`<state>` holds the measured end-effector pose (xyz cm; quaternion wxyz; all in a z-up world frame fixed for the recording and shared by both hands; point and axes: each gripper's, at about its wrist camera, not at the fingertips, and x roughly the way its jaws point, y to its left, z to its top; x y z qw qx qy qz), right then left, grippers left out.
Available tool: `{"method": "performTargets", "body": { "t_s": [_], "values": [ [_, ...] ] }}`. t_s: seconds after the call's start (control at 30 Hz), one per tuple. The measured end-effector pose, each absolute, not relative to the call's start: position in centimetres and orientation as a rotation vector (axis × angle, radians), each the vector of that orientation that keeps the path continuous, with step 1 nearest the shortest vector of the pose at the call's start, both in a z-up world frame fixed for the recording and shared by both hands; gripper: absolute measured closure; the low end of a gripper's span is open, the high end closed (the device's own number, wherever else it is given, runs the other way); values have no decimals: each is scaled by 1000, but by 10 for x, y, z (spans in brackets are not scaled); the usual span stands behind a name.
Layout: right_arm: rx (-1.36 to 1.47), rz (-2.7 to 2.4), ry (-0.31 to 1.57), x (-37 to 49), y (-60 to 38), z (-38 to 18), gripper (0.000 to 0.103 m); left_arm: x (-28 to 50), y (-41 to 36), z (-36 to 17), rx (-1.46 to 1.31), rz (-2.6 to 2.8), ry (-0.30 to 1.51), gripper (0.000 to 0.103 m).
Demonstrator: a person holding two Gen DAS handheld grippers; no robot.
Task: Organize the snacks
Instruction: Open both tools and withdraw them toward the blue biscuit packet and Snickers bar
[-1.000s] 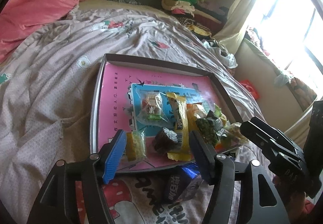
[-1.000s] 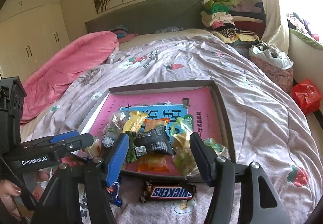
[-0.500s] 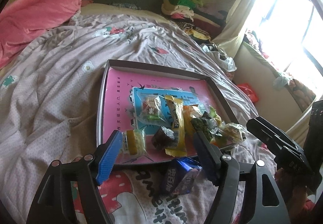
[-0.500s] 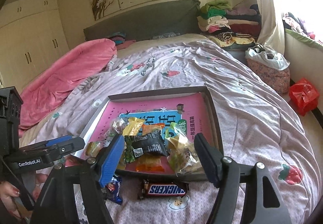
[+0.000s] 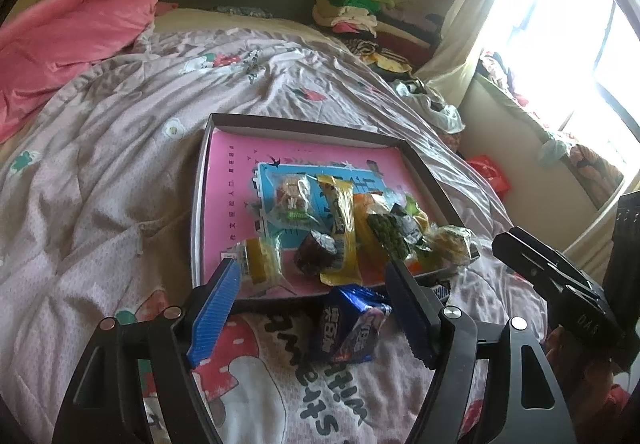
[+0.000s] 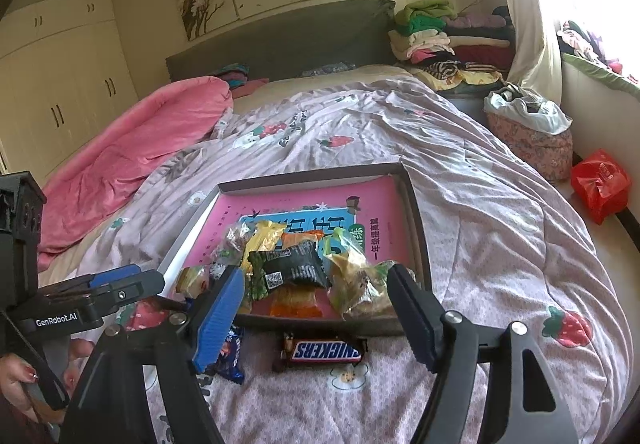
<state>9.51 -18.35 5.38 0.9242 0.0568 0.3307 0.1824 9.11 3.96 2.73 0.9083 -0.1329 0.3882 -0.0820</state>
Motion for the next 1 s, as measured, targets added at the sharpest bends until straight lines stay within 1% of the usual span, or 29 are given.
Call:
{"method": "performTargets", "body": {
  "t_s": [0.3,0.5,1.0],
  "values": [
    [115,378,691,85,-188,52,29,84,36,30,-266,-178,810,27],
    [114,383,714,79,-190,48,25,76,29,30,-244,-186,822,27],
    [92,393,808,77,-186,22,24,69,15,12,-211,-209,895,26]
  ]
}}
